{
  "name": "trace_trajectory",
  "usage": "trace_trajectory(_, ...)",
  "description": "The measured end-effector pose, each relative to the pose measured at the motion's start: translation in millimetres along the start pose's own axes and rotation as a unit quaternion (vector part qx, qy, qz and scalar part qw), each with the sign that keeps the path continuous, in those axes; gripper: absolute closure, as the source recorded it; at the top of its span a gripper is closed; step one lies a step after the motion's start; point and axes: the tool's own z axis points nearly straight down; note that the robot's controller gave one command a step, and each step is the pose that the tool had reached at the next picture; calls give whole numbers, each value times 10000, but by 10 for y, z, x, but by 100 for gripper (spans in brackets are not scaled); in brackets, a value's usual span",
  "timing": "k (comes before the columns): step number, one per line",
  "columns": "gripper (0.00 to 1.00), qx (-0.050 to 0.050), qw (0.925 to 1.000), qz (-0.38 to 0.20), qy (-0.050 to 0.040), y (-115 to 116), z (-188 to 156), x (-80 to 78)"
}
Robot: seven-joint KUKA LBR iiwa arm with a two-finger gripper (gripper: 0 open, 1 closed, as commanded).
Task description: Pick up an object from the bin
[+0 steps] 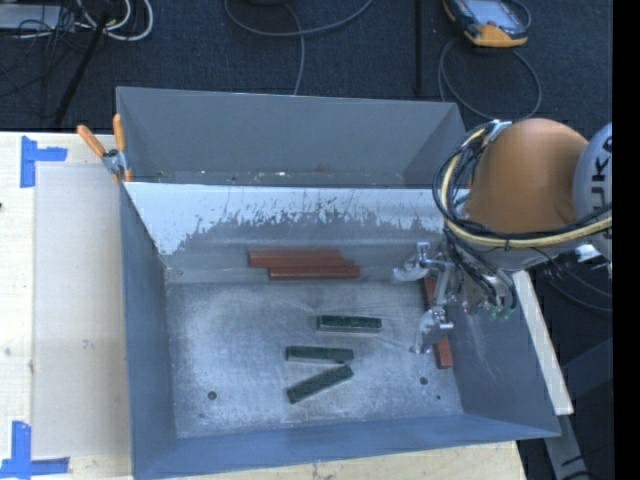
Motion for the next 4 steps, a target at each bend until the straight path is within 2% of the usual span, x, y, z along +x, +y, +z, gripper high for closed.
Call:
trace_trajectory(1, 0, -3, 9972, 751, 14, 122, 685, -16)
trace_trajectory(2, 100, 16, 9967, -814, 38, 428, 1220, -103)
trace_trajectory(3, 100, 17, 9967, -817, 37, 428, 1220, -103)
trace_trajectory(4, 100, -7, 9961, -882, 24, 466, -256, 149)
